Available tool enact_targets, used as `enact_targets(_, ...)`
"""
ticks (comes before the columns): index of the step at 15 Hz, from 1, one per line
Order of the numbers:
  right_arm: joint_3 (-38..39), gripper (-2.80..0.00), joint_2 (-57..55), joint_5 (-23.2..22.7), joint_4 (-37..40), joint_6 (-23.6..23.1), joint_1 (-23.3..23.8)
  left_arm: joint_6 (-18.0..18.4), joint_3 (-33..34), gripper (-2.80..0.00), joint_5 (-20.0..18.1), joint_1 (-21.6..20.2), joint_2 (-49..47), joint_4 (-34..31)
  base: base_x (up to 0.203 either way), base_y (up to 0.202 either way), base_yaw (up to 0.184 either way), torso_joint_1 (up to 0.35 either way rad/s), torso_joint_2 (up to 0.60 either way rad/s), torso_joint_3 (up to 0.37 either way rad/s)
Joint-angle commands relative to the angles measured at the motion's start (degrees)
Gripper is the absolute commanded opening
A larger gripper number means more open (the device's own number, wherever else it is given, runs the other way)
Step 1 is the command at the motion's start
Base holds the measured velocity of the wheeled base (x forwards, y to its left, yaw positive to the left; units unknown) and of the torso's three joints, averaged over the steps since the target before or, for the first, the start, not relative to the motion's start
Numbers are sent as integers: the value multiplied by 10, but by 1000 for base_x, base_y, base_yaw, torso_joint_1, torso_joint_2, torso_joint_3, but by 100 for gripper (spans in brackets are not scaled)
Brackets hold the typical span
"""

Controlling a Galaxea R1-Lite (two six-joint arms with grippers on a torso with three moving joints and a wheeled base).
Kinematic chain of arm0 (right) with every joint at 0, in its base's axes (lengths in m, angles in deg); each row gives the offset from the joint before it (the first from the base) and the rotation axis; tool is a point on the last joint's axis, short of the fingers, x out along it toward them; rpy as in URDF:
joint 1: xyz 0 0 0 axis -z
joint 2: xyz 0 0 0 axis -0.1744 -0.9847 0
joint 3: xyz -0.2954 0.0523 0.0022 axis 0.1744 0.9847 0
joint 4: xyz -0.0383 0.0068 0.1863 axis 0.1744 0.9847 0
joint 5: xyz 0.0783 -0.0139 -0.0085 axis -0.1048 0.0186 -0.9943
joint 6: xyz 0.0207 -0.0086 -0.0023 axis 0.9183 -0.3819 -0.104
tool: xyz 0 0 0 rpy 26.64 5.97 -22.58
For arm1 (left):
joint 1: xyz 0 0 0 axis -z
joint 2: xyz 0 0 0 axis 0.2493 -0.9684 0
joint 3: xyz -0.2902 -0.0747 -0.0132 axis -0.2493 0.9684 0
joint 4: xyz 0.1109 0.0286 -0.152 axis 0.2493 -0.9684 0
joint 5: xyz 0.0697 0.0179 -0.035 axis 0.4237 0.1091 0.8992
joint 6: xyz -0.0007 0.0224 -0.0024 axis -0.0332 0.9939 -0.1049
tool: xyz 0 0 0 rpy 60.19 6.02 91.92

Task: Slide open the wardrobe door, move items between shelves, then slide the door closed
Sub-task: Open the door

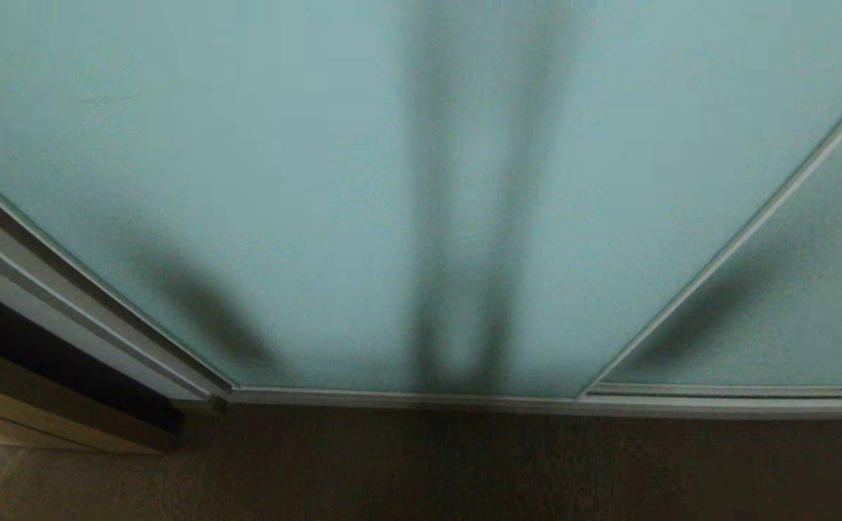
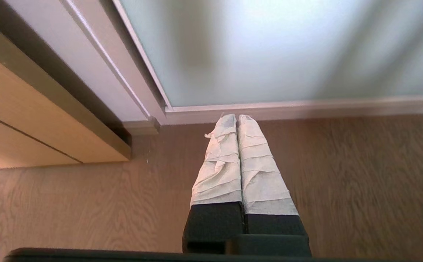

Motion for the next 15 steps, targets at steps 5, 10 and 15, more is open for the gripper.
enact_targets(5, 0, -280, 0, 0, 0, 0, 0, 1, 0, -280, 0, 0, 7, -4, 0, 0, 0, 0, 0, 0)
enact_targets(10, 0, -280, 0, 0, -1, 0, 0, 4, -32, -280, 10, 0, 7, 45, 0, 0, 0, 0, 0, 0)
enact_targets(15, 0, -280, -1, 0, 0, 0, 0, 5, -236, -280, 86, 0, -63, 41, 0, 0, 0, 0, 0, 0)
